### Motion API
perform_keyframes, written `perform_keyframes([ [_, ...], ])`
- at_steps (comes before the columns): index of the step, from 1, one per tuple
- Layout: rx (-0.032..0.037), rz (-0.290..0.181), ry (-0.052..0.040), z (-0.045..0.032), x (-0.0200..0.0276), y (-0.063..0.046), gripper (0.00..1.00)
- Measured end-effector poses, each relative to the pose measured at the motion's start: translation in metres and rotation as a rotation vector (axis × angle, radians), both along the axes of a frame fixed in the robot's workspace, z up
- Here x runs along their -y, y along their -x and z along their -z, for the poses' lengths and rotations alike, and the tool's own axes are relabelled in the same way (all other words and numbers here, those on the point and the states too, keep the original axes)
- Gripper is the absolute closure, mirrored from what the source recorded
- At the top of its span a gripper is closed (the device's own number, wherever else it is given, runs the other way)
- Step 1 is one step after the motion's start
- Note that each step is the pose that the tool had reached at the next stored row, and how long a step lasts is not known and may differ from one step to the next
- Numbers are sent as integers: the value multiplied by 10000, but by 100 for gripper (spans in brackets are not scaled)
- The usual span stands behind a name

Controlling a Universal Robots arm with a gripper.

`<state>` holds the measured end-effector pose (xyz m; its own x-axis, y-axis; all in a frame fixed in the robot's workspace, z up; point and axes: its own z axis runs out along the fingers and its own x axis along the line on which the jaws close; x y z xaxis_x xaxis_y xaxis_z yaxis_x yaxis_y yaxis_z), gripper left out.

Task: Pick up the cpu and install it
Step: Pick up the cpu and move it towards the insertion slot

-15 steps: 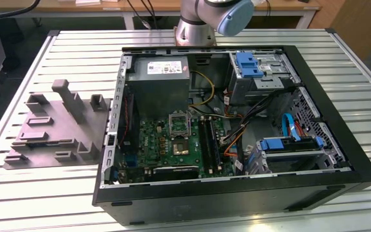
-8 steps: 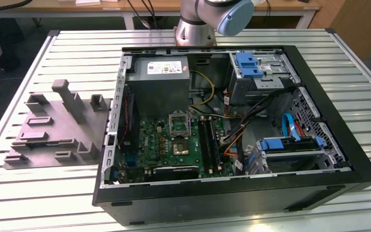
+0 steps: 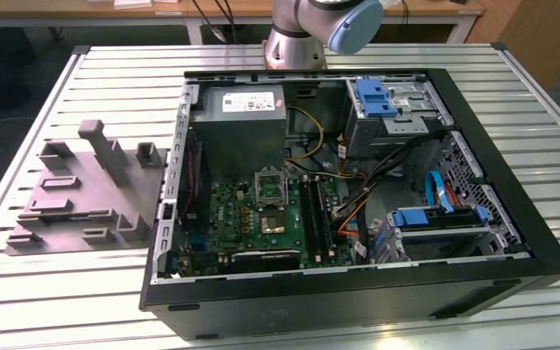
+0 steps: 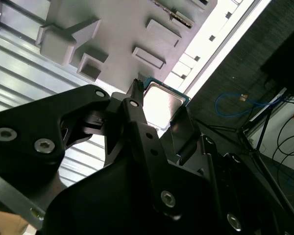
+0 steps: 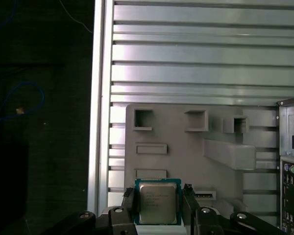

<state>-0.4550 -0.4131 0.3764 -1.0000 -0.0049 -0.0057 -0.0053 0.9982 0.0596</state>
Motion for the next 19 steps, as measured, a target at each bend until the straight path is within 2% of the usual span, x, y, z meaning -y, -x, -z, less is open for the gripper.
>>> perform_keyframes([
  [6,1,0,0,-87,0,0,53],
  [19,0,-1,6,-89,0,-29,53],
])
